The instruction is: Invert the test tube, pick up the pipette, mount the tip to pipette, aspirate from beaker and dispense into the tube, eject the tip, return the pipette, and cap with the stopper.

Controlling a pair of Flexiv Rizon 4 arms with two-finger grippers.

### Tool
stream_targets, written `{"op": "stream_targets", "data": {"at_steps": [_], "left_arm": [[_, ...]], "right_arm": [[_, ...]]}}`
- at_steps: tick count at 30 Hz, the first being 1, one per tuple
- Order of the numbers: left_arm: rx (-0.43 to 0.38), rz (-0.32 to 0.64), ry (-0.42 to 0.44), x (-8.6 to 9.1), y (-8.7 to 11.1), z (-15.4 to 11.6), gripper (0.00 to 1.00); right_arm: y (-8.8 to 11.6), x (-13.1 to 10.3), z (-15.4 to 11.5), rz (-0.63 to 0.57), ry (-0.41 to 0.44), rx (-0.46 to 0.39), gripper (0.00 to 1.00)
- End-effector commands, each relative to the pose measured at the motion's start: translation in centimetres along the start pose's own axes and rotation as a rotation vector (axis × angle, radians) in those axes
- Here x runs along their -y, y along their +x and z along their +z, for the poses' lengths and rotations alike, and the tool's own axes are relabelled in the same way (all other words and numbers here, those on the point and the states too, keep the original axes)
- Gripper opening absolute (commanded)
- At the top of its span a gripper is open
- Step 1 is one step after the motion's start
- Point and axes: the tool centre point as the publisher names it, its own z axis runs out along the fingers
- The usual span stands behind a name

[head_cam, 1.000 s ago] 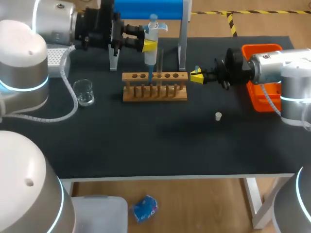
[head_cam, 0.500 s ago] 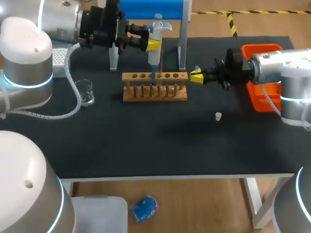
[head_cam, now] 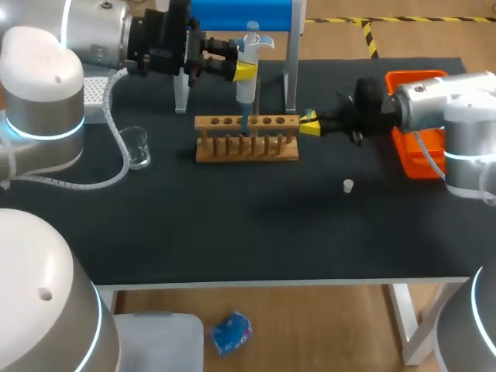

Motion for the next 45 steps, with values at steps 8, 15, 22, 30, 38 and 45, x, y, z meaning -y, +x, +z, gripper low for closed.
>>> {"op": "stream_targets", "data": {"at_steps": [8, 15, 22, 30, 38, 45], "left_arm": [[-0.003, 0.0, -0.002, 0.1, 0.0, -0.1, 0.0], [-0.003, 0.0, -0.002, 0.1, 0.0, -0.1, 0.0], [-0.003, 0.0, -0.002, 0.1, 0.0, -0.1, 0.0], [-0.003, 0.0, -0.002, 0.1, 0.0, -0.1, 0.0], [-0.003, 0.0, -0.002, 0.1, 0.0, -0.1, 0.0], [-0.003, 0.0, -0.002, 0.1, 0.0, -0.1, 0.0]], "right_arm": [[-0.8, 1.1, 4.9, -0.11, 0.271, -0.054, 0.0], [-1.6, 3.2, 8.6, -0.197, 0.351, -0.082, 0.0], [-1.4, 2.9, 9.5, -0.268, 0.343, -0.046, 0.0], [-1.4, 2.9, 9.5, -0.268, 0.343, -0.046, 0.0], [-0.5, 2.5, 9.3, -0.284, 0.337, -0.054, 0.0], [0.6, 2.3, 9.7, -0.308, 0.319, -0.061, 0.0]]}}
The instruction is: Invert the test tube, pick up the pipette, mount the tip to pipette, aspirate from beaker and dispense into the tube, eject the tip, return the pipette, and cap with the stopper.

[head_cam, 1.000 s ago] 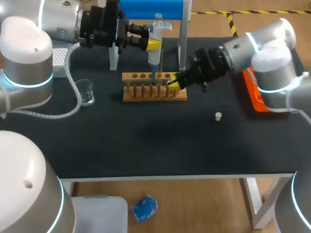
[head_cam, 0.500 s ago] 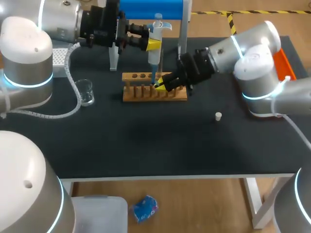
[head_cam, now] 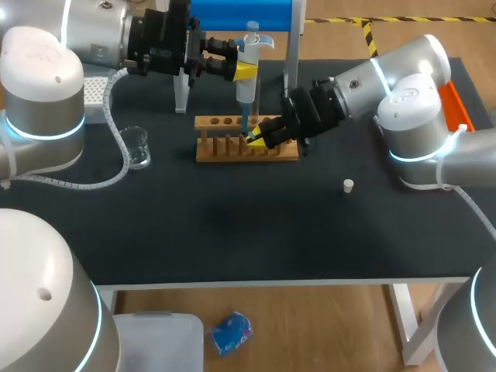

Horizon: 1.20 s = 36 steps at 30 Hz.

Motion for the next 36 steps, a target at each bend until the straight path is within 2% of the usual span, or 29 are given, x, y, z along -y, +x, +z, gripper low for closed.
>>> {"op": "stream_targets", "data": {"at_steps": [1, 24, 36], "left_arm": [[-0.003, 0.0, -0.002, 0.1, 0.0, -0.1, 0.0], [-0.003, 0.0, -0.002, 0.1, 0.0, -0.1, 0.0], [-0.003, 0.0, -0.002, 0.1, 0.0, -0.1, 0.0]], "right_arm": [[0.8, -0.3, 0.0, -0.008, -0.003, 0.012, 0.0], [1.1, -2.0, 1.1, 0.01, -0.109, 0.0, 0.0], [1.2, -2.8, 0.9, -0.004, -0.125, 0.002, 0.0]]}}
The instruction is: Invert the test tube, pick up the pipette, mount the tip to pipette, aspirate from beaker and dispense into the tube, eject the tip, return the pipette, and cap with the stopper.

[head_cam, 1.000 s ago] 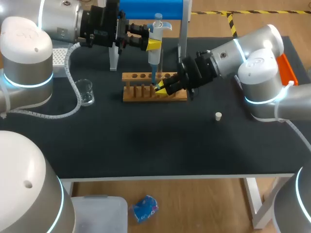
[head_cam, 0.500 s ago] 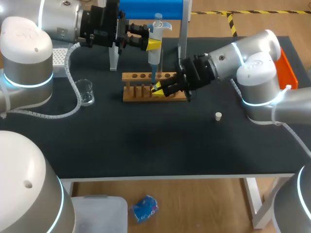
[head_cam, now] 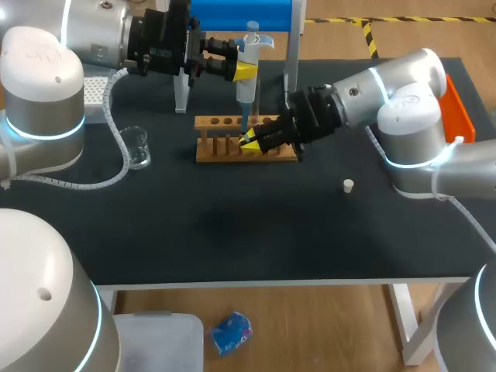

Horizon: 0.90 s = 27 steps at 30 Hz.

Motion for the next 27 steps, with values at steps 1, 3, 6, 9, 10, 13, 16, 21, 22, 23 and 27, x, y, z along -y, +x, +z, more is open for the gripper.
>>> {"op": "stream_targets", "data": {"at_steps": [1, 3, 6, 9, 10, 13, 16, 21, 22, 23, 27], "left_arm": [[-0.003, 0.0, -0.002, 0.1, 0.0, -0.1, 0.0], [-0.003, 0.0, -0.002, 0.1, 0.0, -0.1, 0.0], [-0.003, 0.0, -0.002, 0.1, 0.0, -0.1, 0.0], [-0.003, 0.0, -0.002, 0.1, 0.0, -0.1, 0.0], [-0.003, 0.0, -0.002, 0.1, 0.0, -0.1, 0.0], [-0.003, 0.0, -0.002, 0.1, 0.0, -0.1, 0.0], [-0.003, 0.0, -0.002, 0.1, 0.0, -0.1, 0.0], [-0.003, 0.0, -0.002, 0.1, 0.0, -0.1, 0.0], [-0.003, 0.0, -0.002, 0.1, 0.0, -0.1, 0.0], [-0.003, 0.0, -0.002, 0.1, 0.0, -0.1, 0.0], [-0.003, 0.0, -0.002, 0.1, 0.0, -0.1, 0.0]], "right_arm": [[0.2, -0.3, -0.2, -0.005, -0.003, 0.002, 0.0], [0.2, -0.4, -0.2, -0.007, -0.005, 0.001, 0.0], [0.3, -0.5, -0.2, -0.01, -0.009, 0.0, 0.0], [0.3, -0.4, -0.1, -0.008, -0.01, -0.003, 0.0], [0.3, -0.4, -0.1, -0.006, -0.01, -0.003, 0.0], [0.3, -0.4, -0.1, 0.003, -0.028, -0.003, 0.0], [0.2, -0.4, 0.0, 0.01, -0.033, -0.007, 0.0], [0.2, 0.2, 0.2, 0.026, -0.027, -0.013, 0.0], [0.2, 0.3, 0.2, 0.028, -0.026, -0.013, 0.0], [0.2, 0.4, 0.2, 0.029, -0.025, -0.014, 0.0], [0.1, 0.7, 0.2, 0.035, -0.023, -0.014, 0.0]]}}
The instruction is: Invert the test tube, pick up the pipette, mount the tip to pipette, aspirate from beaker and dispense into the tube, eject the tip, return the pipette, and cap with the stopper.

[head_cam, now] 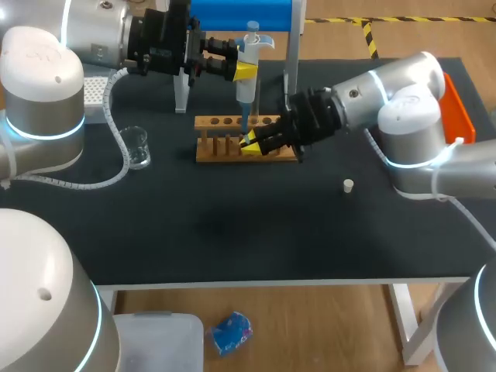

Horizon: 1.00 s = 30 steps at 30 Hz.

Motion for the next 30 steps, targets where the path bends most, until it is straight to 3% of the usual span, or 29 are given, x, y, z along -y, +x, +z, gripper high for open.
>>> {"op": "stream_targets", "data": {"at_steps": [1, 22, 30], "left_arm": [[-0.003, 0.0, -0.002, 0.1, 0.0, -0.1, 0.0], [-0.003, 0.0, -0.002, 0.1, 0.0, -0.1, 0.0], [-0.003, 0.0, -0.002, 0.1, 0.0, -0.1, 0.0]], "right_arm": [[-0.3, 0.3, 0.1, 0.002, -0.003, -0.003, 0.0], [-0.2, -1.0, -0.2, -0.026, -0.035, -0.004, 0.0], [0.0, -1.3, -0.1, 0.047, -0.17, -0.007, 0.0]]}}
